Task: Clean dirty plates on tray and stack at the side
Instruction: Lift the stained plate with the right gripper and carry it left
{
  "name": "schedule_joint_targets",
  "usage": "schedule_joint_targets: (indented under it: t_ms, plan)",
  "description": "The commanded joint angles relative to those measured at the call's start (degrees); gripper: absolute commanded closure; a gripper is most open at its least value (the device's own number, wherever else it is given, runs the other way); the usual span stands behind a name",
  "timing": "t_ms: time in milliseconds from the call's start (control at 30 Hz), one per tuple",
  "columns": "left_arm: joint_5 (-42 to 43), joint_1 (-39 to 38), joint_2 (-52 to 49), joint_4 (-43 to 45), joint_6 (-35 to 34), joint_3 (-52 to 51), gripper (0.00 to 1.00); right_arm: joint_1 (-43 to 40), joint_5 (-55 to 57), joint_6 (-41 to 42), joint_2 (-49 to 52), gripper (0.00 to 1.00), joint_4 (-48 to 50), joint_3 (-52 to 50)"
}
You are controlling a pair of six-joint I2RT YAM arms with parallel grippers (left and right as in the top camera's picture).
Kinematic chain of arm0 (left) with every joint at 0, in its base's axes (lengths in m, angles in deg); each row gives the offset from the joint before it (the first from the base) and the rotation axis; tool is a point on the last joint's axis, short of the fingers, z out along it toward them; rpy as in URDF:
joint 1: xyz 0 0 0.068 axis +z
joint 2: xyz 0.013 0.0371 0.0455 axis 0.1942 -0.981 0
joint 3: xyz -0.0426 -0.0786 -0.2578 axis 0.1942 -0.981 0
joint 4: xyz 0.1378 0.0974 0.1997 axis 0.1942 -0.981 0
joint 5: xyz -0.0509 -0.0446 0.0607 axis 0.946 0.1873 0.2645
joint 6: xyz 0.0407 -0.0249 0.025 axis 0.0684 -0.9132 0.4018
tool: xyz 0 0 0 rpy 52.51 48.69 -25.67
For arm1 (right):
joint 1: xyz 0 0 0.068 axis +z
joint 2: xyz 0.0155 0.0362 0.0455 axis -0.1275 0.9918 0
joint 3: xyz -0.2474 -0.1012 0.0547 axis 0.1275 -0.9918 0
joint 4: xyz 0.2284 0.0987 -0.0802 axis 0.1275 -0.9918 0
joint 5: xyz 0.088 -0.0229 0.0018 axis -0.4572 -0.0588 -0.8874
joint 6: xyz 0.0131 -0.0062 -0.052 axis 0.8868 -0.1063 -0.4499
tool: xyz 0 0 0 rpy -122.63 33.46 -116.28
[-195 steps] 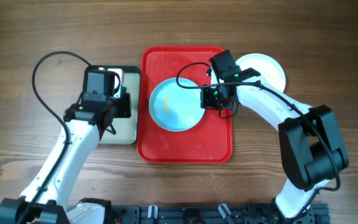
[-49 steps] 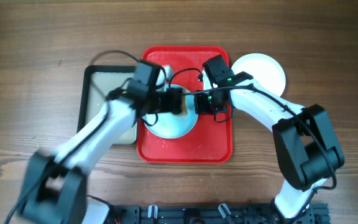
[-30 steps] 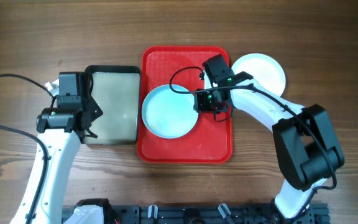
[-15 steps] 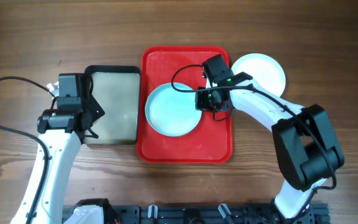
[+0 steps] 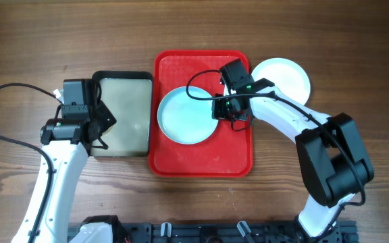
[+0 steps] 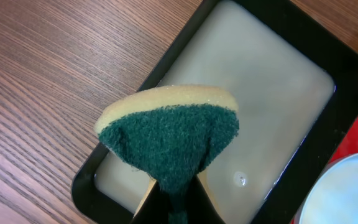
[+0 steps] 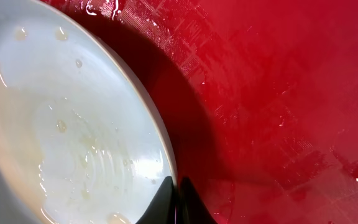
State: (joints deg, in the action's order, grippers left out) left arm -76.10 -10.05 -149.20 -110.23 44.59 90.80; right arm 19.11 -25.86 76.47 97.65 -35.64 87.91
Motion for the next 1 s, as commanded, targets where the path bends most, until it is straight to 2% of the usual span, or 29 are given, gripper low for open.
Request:
schedule_joint_targets:
  t_ms: [0, 167, 267, 433, 600, 733, 967]
  plan:
    - [0.72, 0.24, -0.11, 0.59, 0.09, -0.35, 0.96, 0.17, -0.98, 0.5, 0.79, 0.96, 0.13, -0.74]
    - [3.91, 0.24, -0.11, 2.32, 2.4, -0.35, 0.96, 0.17, -2.69, -0.72, 0.74, 0.96, 0.11, -0.61]
    - [4.72, 0.24, -0.11, 2.82, 3.39, -0.35, 0.96, 0.17, -3.65, -2.62, 0.74, 0.96, -4.04, 2.49]
    - [4.94, 0.24, -0.11, 3.15, 4.63, -0.35, 0.96, 0.17, -0.87, -4.35, 0.72, 0.96, -13.62, 11.47]
    - [4.94, 0.24, -0.11, 3.17, 4.63, -0.35, 0.96, 0.17, 1.31, -5.86, 0.63, 0.96, -17.84, 16.46]
    - [4.94, 0.24, -0.11, 3.17, 4.63, -0.35, 0.96, 0.17, 1.79, -6.03, 0.61, 0.96, -22.8, 24.3]
    - [4.96, 0.24, -0.11, 3.15, 4.61, -0.35, 0.96, 2.01, 1.81, -5.35, 0.76, 0.96, -18.84, 27.19]
